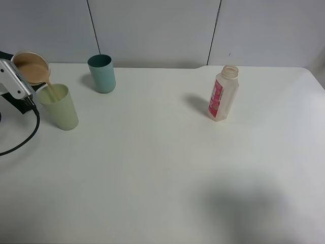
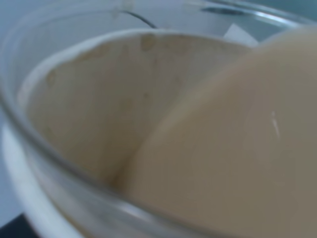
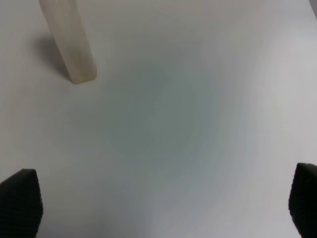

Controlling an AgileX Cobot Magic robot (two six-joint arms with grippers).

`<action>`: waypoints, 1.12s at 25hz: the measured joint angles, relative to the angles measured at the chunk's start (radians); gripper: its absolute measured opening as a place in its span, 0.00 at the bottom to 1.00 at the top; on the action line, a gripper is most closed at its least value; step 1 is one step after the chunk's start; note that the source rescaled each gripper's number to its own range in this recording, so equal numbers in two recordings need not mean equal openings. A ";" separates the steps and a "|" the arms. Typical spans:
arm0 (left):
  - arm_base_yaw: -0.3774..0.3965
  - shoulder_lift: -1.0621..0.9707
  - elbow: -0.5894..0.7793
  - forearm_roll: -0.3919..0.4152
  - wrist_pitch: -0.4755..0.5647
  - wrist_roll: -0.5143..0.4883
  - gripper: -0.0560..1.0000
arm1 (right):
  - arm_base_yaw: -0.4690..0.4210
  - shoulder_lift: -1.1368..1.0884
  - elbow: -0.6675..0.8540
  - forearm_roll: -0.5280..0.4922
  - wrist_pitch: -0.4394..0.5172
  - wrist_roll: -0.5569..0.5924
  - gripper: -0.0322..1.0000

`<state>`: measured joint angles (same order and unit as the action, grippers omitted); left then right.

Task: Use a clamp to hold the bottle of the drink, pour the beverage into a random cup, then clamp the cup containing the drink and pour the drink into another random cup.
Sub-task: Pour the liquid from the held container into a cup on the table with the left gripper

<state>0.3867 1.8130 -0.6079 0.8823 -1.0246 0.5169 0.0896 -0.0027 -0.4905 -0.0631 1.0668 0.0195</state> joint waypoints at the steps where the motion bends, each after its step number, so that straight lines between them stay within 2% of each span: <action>1: 0.000 0.000 0.000 0.000 0.000 0.000 0.07 | 0.000 0.000 0.000 0.000 0.000 0.000 1.00; 6: 0.000 0.000 0.000 -0.001 0.000 0.015 0.07 | 0.000 0.000 0.000 0.000 0.000 0.000 1.00; 15: 0.000 0.000 0.000 -0.050 0.000 0.062 0.07 | 0.000 0.000 0.000 0.000 0.000 0.000 1.00; 28: 0.000 0.000 0.000 -0.053 -0.008 0.105 0.07 | 0.000 0.000 0.000 0.000 0.000 0.000 1.00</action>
<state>0.3867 1.8130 -0.6079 0.8293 -1.0327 0.6220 0.0896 -0.0027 -0.4905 -0.0631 1.0668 0.0195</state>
